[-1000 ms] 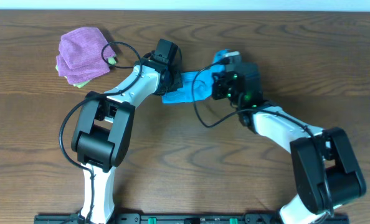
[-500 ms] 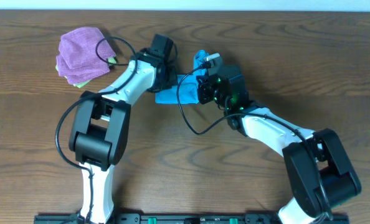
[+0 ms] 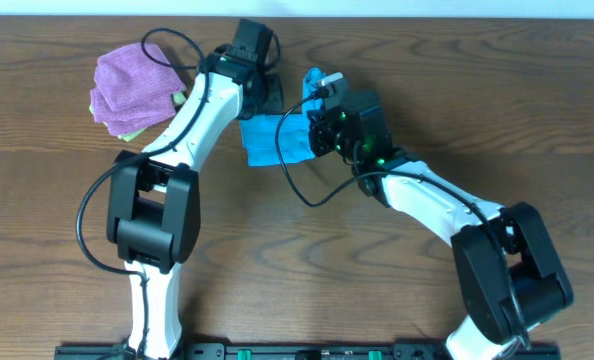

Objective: Fold the cloth

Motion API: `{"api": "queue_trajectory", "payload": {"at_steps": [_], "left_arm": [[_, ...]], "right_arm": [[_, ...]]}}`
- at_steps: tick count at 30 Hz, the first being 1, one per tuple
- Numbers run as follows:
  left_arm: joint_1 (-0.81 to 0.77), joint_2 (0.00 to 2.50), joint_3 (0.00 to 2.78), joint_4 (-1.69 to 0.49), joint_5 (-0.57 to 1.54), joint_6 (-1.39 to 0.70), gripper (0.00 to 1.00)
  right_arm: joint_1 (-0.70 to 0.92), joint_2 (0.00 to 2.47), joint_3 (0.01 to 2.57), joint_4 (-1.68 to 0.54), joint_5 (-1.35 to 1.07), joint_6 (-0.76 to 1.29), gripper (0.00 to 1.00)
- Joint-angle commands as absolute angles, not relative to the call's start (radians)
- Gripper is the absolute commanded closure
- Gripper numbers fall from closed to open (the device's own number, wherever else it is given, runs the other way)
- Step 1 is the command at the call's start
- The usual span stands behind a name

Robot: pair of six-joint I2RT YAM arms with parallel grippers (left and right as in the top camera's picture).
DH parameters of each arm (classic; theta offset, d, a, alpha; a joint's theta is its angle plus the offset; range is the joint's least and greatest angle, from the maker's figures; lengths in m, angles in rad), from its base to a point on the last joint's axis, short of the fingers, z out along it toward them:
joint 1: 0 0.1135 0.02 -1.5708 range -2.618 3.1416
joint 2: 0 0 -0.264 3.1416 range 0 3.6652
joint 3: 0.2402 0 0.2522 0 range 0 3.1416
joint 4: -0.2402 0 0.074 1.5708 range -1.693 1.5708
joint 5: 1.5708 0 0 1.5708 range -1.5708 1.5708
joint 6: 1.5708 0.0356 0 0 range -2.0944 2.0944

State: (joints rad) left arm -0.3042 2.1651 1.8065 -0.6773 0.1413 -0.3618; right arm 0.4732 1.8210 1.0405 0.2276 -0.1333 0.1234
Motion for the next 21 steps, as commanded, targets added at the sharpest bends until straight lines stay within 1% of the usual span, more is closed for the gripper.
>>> {"api": "queue_trajectory", "payload": {"at_steps": [1, 11, 21], "left_arm": [[-0.262, 2.15, 1.838, -0.684, 0.119, -0.343, 0.94], [-0.159, 2.073, 1.84, -0.686, 0.12, -0.343, 0.94], [-0.126, 2.042, 1.841, -0.719, 0.123, -0.342, 0.94]], "right_arm": [[0.5, 1.835, 1.068, 0.223, -0.127, 0.083, 0.99], [0.55, 1.905, 1.107, 0.216, -0.127, 0.069, 0.99], [0.597, 2.023, 1.2, 0.179, -0.127, 0.062, 0.99]]}}
